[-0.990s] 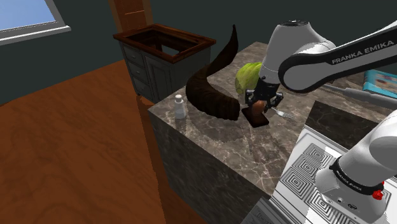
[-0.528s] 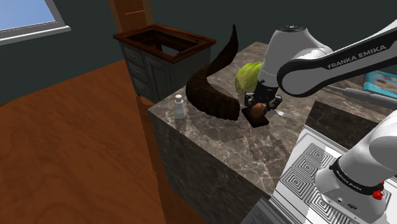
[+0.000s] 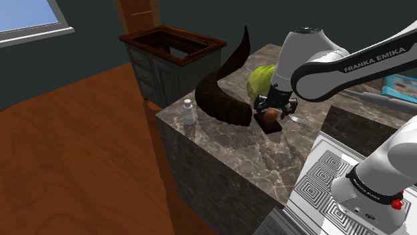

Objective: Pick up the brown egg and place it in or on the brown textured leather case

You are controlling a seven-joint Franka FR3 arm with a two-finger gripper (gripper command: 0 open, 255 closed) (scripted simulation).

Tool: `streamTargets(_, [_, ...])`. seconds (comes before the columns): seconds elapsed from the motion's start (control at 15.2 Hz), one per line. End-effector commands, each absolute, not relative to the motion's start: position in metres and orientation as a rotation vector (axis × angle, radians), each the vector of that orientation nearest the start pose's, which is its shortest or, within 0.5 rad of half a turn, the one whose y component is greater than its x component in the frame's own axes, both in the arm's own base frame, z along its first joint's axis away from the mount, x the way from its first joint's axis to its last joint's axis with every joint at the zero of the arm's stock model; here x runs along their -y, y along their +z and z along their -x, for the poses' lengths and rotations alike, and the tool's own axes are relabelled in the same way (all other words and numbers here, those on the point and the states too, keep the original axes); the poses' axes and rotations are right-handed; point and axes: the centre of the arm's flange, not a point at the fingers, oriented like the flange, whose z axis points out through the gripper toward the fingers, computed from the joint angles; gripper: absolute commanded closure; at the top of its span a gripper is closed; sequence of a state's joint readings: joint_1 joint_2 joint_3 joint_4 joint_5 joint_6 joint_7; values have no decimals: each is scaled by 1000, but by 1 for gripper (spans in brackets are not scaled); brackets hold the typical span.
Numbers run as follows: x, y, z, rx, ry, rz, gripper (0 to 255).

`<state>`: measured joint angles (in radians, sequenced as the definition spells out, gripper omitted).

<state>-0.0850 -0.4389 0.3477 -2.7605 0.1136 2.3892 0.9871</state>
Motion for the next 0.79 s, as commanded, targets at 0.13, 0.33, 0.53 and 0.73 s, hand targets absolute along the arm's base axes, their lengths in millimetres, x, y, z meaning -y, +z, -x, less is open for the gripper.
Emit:
streamTargets(0.13, [-90,382,-360,-1280,-125,2894,0])
streamTargets(0.33, [-91,393,-359,-1280,-125,2894,0])
streamTargets(0.53, [-91,393,-359,-1280,-125,2894,0])
streamTargets(0.73, [-91,393,-359,-1280,-125,2894,0])
